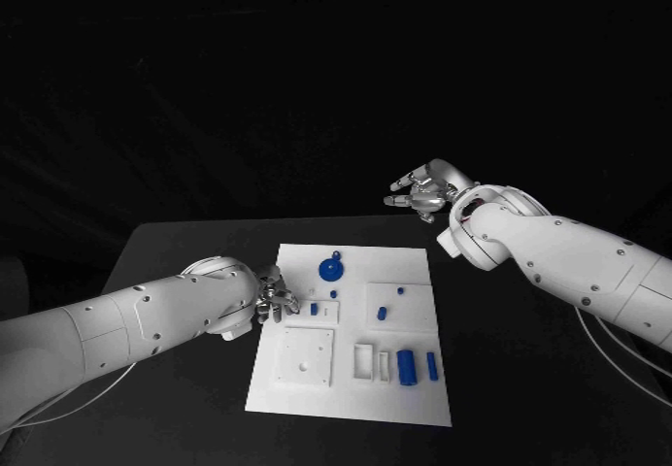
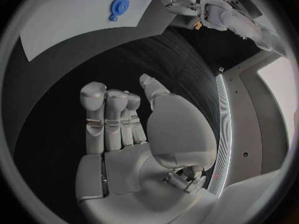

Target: Assemble the parts on the task board

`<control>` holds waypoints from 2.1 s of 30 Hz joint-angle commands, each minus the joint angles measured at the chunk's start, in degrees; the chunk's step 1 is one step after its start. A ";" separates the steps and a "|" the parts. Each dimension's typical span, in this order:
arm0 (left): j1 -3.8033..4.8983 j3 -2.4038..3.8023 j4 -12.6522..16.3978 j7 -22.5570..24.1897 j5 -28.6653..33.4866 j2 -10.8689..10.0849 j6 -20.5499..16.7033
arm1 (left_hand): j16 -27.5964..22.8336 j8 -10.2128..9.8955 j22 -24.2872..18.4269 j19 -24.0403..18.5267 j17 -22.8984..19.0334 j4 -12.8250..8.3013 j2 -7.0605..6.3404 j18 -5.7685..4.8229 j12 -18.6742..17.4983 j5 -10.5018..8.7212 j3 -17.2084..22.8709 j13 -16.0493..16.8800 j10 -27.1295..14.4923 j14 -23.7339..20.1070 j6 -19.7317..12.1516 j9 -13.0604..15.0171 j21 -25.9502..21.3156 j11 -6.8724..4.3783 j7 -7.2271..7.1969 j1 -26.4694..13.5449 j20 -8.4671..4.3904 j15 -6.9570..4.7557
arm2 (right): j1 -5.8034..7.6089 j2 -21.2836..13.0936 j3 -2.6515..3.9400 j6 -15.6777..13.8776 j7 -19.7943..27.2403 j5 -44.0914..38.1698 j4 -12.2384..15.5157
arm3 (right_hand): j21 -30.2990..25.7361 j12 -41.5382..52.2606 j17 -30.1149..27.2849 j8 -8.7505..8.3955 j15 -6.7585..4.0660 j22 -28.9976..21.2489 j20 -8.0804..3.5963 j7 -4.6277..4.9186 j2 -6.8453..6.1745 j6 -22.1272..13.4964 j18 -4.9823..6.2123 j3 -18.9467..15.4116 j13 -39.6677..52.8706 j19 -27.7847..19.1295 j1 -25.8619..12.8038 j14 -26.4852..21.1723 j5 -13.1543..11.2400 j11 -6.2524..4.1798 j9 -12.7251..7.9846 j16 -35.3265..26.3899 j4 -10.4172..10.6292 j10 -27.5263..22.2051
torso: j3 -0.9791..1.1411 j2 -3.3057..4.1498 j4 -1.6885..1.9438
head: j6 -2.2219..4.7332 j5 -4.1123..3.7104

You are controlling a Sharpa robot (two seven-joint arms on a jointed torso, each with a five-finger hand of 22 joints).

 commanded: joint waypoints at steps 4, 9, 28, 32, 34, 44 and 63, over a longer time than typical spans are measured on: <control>-0.71 -0.47 -0.07 -2.10 -0.55 0.29 3.66 | 0.34 0.08 0.94 0.43 0.21 0.42 0.53 -0.27 0.42 -0.11 0.21 -0.17 2.43 0.20 7.14 0.67 0.31 -0.93 -5.47 -0.39 0.06 -0.12 | -0.02 0.14 0.02 1.09 0.11 -0.52 -0.07 | -0.27 -0.30 0.04 -0.10 -0.01 5.44 0.21 0.20 0.57 0.37 0.61 0.06 0.02 1.64 -0.06 -0.13 0.32 -0.09 0.00 -0.21 -0.42 -0.18 | -0.01 0.00 0.06 | -0.14 0.00; -0.71 -0.47 -0.13 -2.16 -0.55 0.42 4.03 | 0.54 0.11 0.98 0.47 0.63 0.48 0.51 -0.32 0.76 -0.01 0.27 -0.22 2.45 0.23 7.41 1.99 0.35 -0.86 -5.56 -0.50 0.05 -0.13 | -0.02 0.18 0.02 1.18 0.10 -0.52 -0.13 | -0.36 -0.35 0.07 -0.10 -0.01 5.43 0.21 0.20 0.66 0.40 0.61 0.19 0.01 1.62 -0.08 -0.12 0.56 -0.10 -0.01 -0.21 -0.67 -0.23 | -0.02 -0.01 0.07 | -0.28 -0.03; -0.70 -0.46 -1.27 -2.18 -0.46 1.38 4.77 | 2.05 0.16 1.01 0.65 3.22 0.70 0.63 -0.25 2.39 0.84 0.75 -0.55 2.44 0.90 8.19 5.09 0.76 -1.13 -5.96 -1.07 0.04 -0.18 | -0.02 0.31 0.02 1.41 0.09 -0.52 -0.32 | -0.31 -0.26 0.06 -0.11 -0.02 5.44 0.19 0.21 0.71 0.45 0.60 0.39 0.09 1.62 -0.25 -0.12 0.96 -0.11 -0.01 -0.28 -1.08 -0.20 | 0.06 -0.01 -0.02 | -0.18 0.06; -0.69 -0.45 -1.72 -2.27 -0.26 1.60 5.24 | 2.34 0.15 1.02 0.61 3.73 0.55 0.68 -0.22 2.62 1.29 0.99 -0.64 2.44 0.93 8.26 5.53 0.81 -1.16 -6.00 -1.20 0.06 -0.17 | -0.02 0.35 0.02 1.47 0.09 -0.52 -0.37 | -0.31 -0.26 0.06 -0.11 -0.02 5.44 0.19 0.21 0.71 0.45 0.60 0.39 0.09 1.62 -0.25 -0.12 0.96 -0.11 -0.01 -0.28 -1.08 -0.20 | 0.07 -0.04 -0.04 | -0.13 0.06; -0.68 -0.44 -1.93 -2.32 -0.10 1.71 5.48 | 2.50 0.10 1.01 0.54 4.05 0.45 0.77 -0.20 2.75 1.33 1.19 -0.85 2.44 0.91 8.22 6.08 0.88 -1.17 -6.01 -1.40 0.07 -0.16 | -0.03 0.37 0.02 1.50 0.09 -0.52 -0.43 | -0.38 -0.26 0.08 -0.11 -0.02 5.43 0.19 0.20 0.74 0.45 0.60 0.45 0.10 1.61 -0.24 -0.12 1.07 -0.12 -0.01 -0.27 -1.17 -0.20 | 0.02 -0.01 -0.01 | -0.09 -0.02; -0.26 -0.42 -2.80 -2.98 1.71 2.17 8.07 | 2.63 0.12 1.02 0.47 4.47 0.30 0.93 -0.18 2.89 1.53 1.40 -0.97 2.43 0.97 8.21 6.49 0.93 -1.18 -6.01 -1.41 0.12 -0.11 | -0.07 0.53 0.01 1.65 0.08 -0.52 -0.63 | -0.36 -0.24 0.09 -0.11 -0.02 5.44 0.19 0.21 0.76 0.45 0.59 0.50 0.11 1.61 -0.31 -0.12 1.19 -0.11 -0.01 -0.28 -1.25 -0.19 | 0.05 0.00 -0.05 | -0.05 -0.05; 0.27 -0.40 -4.67 -4.33 3.49 3.65 10.92 | 2.73 0.14 1.04 0.30 5.09 0.14 1.27 -0.15 3.07 2.13 2.05 -1.33 2.44 0.95 7.92 7.95 1.11 -1.18 -6.00 -1.88 0.11 -0.12 | -0.23 0.61 0.01 1.94 0.08 -0.53 -0.66 | -0.38 -0.30 0.07 -0.10 -0.02 5.43 0.18 0.22 0.74 0.43 0.59 0.71 0.10 1.60 -0.44 -0.13 1.83 -0.13 -0.01 -0.36 -1.56 -0.23 | 0.01 -0.02 0.00 | 0.22 -0.10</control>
